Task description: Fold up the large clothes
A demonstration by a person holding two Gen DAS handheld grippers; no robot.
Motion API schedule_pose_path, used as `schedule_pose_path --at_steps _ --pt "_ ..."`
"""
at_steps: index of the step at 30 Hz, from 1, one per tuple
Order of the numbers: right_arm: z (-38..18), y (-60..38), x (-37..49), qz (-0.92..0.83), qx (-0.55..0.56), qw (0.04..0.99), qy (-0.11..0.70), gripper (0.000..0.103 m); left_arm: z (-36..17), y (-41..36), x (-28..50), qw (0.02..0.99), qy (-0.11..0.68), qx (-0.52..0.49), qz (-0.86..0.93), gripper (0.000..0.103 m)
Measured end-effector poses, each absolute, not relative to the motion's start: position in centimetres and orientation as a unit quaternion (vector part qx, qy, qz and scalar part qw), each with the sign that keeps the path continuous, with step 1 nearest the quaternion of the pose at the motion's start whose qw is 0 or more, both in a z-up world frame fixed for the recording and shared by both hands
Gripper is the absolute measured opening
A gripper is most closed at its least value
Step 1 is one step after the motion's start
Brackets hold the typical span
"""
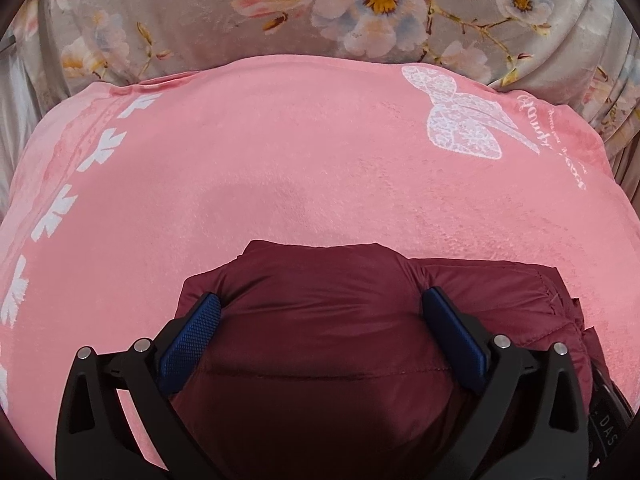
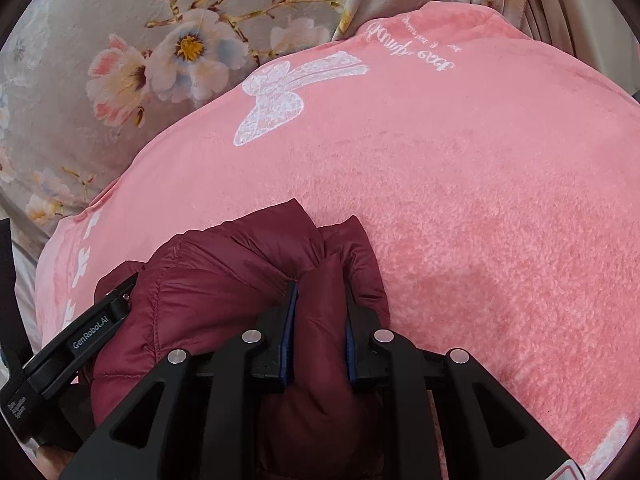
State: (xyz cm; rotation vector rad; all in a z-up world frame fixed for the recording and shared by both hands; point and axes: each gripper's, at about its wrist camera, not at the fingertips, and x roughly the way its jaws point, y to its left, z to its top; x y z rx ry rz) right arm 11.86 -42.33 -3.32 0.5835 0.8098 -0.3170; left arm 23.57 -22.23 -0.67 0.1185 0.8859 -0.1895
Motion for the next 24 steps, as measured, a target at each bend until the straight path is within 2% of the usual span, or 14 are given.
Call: schedule_pose_path --at_steps 10,13,18,20,24 --pt "-3.5 -42.4 12.0 -0.152 0.283 0.868 0.378 0.016 -1.0 -22.7 23.6 0.901 0.421 0.069 -0.08 0.098" --pt "-3.6 -42.9 11.8 -0.141 0.298 0.867 0.372 0.018 -1.1 -22.8 23.6 0.9 0.423 0.072 -0.078 0.098" --pt "-3.5 -45.6 9.2 -0.103 0.389 0.844 0.354 0.021 -0.1 -21.9 23.3 0.888 0.443 0.075 -0.097 0.098" --pt "-1.7 -45.6 6.7 -0.118 0.372 0.853 0.346 0.027 1.6 -20.3 21.8 0.885 0.45 0.054 -0.111 0.098" --pt "2.1 -42.7 3.0 -0.121 0.271 0.885 0.359 0.024 4.2 -18.3 18.0 0.885 0.447 0.039 -0.126 0.098"
